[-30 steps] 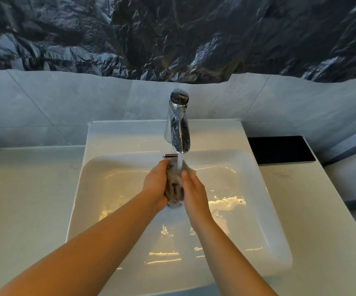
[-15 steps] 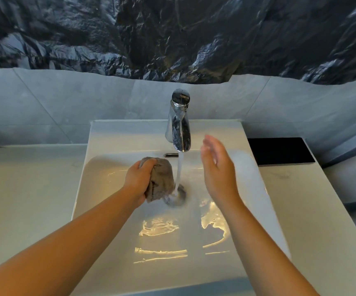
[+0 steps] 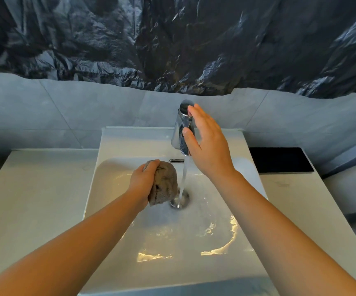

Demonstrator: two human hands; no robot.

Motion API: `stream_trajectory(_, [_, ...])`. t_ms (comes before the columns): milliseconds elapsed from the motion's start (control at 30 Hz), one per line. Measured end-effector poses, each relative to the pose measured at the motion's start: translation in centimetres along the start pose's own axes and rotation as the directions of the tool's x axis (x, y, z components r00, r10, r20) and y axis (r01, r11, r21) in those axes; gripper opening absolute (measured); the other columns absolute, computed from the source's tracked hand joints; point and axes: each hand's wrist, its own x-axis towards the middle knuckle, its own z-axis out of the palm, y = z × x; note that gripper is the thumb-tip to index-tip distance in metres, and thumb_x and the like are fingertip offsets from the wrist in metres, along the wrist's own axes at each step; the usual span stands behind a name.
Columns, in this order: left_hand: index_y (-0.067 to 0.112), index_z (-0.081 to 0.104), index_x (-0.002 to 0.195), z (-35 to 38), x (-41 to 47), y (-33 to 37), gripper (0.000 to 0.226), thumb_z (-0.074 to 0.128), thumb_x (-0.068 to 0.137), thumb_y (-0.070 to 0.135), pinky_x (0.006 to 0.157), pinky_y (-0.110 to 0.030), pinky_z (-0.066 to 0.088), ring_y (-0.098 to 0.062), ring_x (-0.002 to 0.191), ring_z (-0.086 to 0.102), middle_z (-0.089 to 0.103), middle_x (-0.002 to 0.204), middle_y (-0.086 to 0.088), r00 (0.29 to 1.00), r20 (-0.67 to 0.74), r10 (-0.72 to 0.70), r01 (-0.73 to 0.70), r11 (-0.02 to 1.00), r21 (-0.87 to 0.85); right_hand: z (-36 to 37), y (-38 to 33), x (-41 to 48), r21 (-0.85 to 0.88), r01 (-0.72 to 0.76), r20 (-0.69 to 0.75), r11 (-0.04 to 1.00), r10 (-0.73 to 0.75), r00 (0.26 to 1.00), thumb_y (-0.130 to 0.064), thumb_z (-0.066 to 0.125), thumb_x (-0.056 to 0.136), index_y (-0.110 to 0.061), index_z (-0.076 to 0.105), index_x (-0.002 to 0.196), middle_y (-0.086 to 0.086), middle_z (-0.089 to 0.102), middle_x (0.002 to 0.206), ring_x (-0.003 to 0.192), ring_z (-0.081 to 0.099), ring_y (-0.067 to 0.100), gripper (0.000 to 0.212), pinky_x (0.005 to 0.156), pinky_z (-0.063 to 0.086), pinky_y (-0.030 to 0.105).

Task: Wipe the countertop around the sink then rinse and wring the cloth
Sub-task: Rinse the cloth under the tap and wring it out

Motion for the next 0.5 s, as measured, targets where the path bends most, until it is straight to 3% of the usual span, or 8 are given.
stream_trajectory(100, [0.011, 0.066, 0.105, 0.7, 0.5, 0.1, 0.024, 0.054, 0.094, 0.028, 0.087, -0.046, 0.054, -0.029, 0.095, 0.067, 0.070, 0.103, -0.017, 0.996, 0.092, 0.006, 0.000, 0.997, -0.073, -0.5, -0.1, 0.0, 0.065, -0.027, 0.061, 0.997, 0.023, 0.998, -0.035, 0.042, 0.099, -0.025, 0.026, 0.148, -0.007, 0.022, 0.157, 0.143, 0.022, 0.011, 0.053, 0.111, 0.023, 0.023])
stream_trajectory(200, [0.008, 0.061, 0.117, 2.5, 0.8, 0.3, 0.030, 0.057, 0.092, 0.026, 0.087, -0.052, 0.053, -0.032, 0.100, 0.066, 0.068, 0.110, -0.018, 0.982, 0.163, -0.096, 0.124, 0.977, -0.172, -0.9, -0.3, -0.2, 0.209, -0.108, 0.095, 0.972, 0.089, 0.991, -0.032, 0.038, 0.101, -0.028, 0.029, 0.147, -0.008, 0.023, 0.157, 0.143, 0.021, 0.009, 0.048, 0.114, 0.025, 0.029])
stream_trajectory(267, [0.007, 0.062, 0.118, 3.4, 0.7, 0.1, 0.036, 0.055, 0.092, 0.030, 0.090, -0.051, 0.051, -0.034, 0.104, 0.065, 0.068, 0.111, -0.018, 0.963, 0.200, -0.179, 0.226, 0.941, -0.251, -1.2, 0.2, -1.1, 0.310, -0.163, 0.015, 0.937, 0.166, 0.986, -0.031, 0.039, 0.101, -0.030, 0.033, 0.145, -0.008, 0.032, 0.153, 0.140, 0.028, 0.007, 0.044, 0.111, 0.030, 0.024])
stream_trajectory(333, [0.004, 0.062, 0.117, 3.8, 0.6, -0.3, 0.039, 0.050, 0.094, 0.033, 0.089, -0.049, 0.051, -0.034, 0.105, 0.064, 0.067, 0.113, -0.020, 0.949, 0.230, -0.215, 0.284, 0.900, -0.332, -0.9, 1.8, -3.2, 0.415, -0.297, -0.075, 0.860, 0.357, 0.931, -0.028, 0.041, 0.100, -0.028, 0.041, 0.140, -0.007, 0.044, 0.144, 0.128, 0.042, 0.004, 0.040, 0.099, 0.035, 0.013])
stream_trajectory(400, [0.005, 0.062, 0.116, 3.9, 0.8, -0.5, 0.034, 0.045, 0.097, 0.028, 0.083, -0.046, 0.053, -0.033, 0.101, 0.064, 0.067, 0.112, -0.020, 0.952, 0.232, -0.200, 0.276, 0.887, -0.371, 0.7, 3.6, -6.1, 0.433, -0.502, 0.030, 0.749, 0.545, 0.838, -0.030, 0.043, 0.100, -0.026, 0.045, 0.135, -0.003, 0.049, 0.140, 0.120, 0.047, 0.008, 0.036, 0.095, 0.042, 0.021])
stream_trajectory(500, [0.003, 0.060, 0.116, 3.7, 1.0, -0.8, 0.033, 0.040, 0.099, 0.023, 0.082, -0.046, 0.055, -0.032, 0.099, 0.065, 0.066, 0.113, -0.021, 0.961, 0.261, -0.090, 0.170, 0.938, -0.302, 4.1, 4.2, -8.9, 0.400, -0.691, 0.361, 0.602, 0.589, 0.723, -0.047, 0.043, 0.096, -0.035, 0.034, 0.142, -0.005, 0.038, 0.147, 0.129, 0.044, 0.018, 0.047, 0.103, 0.044, 0.044])
